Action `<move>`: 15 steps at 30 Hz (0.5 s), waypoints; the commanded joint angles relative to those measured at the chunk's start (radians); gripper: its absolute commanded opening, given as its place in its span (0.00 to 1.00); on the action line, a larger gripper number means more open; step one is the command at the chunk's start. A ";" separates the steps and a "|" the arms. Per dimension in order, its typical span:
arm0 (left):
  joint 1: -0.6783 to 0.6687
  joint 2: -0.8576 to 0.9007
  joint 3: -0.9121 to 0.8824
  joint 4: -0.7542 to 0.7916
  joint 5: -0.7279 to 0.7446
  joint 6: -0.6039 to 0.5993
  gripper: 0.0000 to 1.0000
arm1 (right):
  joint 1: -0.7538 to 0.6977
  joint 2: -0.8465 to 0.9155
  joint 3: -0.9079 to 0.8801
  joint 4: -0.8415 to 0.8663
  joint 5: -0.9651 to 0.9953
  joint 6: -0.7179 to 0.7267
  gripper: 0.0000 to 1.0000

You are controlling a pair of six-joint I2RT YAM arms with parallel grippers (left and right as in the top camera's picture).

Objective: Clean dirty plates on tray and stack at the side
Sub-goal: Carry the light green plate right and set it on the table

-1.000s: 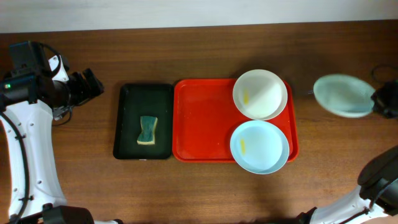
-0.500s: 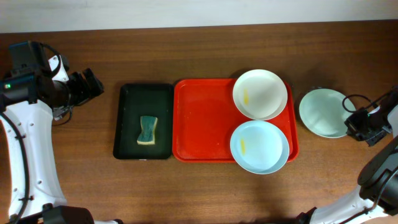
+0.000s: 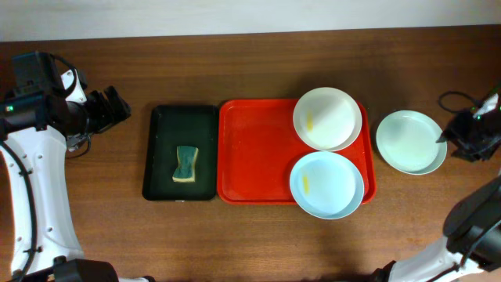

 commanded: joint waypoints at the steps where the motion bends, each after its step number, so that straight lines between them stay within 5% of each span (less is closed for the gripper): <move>1: 0.002 0.003 -0.001 0.000 0.010 -0.002 0.99 | 0.086 -0.109 0.050 -0.142 -0.007 -0.117 0.45; 6: 0.002 0.003 -0.001 0.000 0.011 -0.002 0.99 | 0.182 -0.130 0.039 -0.286 -0.002 -0.119 0.45; 15: 0.002 0.003 -0.001 0.000 0.011 -0.002 0.99 | 0.372 -0.128 -0.190 -0.166 0.041 -0.095 0.45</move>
